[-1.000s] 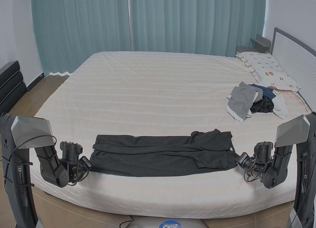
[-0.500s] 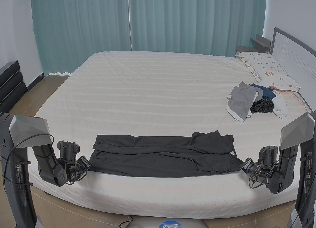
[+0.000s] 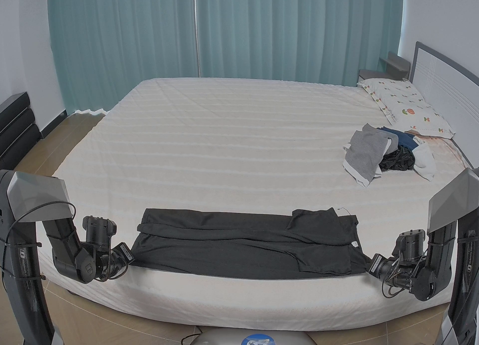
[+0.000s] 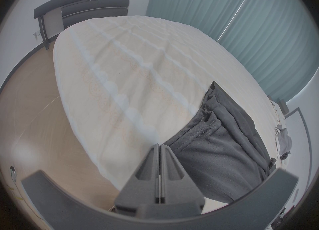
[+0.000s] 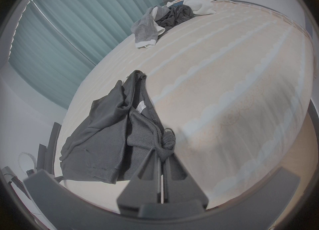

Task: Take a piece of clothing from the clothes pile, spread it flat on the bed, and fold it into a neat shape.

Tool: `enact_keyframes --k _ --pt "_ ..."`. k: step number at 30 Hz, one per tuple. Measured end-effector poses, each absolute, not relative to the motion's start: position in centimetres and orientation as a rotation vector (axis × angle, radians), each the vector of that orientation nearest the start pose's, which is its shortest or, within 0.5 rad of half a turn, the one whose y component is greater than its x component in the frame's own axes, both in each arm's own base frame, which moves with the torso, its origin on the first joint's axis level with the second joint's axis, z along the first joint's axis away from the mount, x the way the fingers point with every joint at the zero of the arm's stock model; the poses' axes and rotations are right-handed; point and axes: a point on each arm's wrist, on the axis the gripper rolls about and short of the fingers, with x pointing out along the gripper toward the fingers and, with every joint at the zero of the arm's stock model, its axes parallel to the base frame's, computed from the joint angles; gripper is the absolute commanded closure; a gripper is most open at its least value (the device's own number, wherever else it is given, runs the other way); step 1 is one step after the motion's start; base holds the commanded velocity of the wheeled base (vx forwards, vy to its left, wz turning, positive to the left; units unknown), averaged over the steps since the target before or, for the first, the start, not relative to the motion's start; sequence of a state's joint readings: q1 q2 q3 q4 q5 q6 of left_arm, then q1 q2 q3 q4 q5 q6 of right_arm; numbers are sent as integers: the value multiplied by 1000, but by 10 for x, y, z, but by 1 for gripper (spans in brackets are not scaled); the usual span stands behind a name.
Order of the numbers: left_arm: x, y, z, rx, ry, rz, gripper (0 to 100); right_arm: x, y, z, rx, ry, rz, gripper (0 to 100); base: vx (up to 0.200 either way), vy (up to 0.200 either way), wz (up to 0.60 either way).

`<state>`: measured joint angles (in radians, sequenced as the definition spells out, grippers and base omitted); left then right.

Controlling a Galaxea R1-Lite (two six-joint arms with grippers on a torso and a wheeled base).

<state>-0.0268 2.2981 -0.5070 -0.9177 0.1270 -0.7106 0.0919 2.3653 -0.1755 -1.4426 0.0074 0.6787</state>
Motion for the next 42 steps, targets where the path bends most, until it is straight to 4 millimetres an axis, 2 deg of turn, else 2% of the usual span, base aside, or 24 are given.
enact_keyframes --k 2,3,10,15,27,33,37,42 --pt "300 -6 -41 -594 801 396 100 247 23 -46 611 754 -162 100 0 0 0" --pt "299 -6 -41 -593 802 396 0 246 24 -46 609 756 -160 0 0 0 0" --pt "293 -7 -41 -559 823 385 0 244 26 -47 602 768 -157 0 0 0 0" --pt "293 -5 -34 -560 803 381 0 245 24 -37 610 722 -148 0 0 0 0" --pt "306 12 7 -630 660 362 0 254 5 -7 664 566 -146 0 0 0 0" --pt "326 9 26 -663 613 288 0 258 4 -2 695 539 -129 0 0 0 0" --pt "345 6 35 -684 601 204 0 259 3 -1 712 537 -113 0 0 0 0" --pt "364 1 34 -688 634 38 0 259 5 -3 721 550 -94 0 0 0 0"
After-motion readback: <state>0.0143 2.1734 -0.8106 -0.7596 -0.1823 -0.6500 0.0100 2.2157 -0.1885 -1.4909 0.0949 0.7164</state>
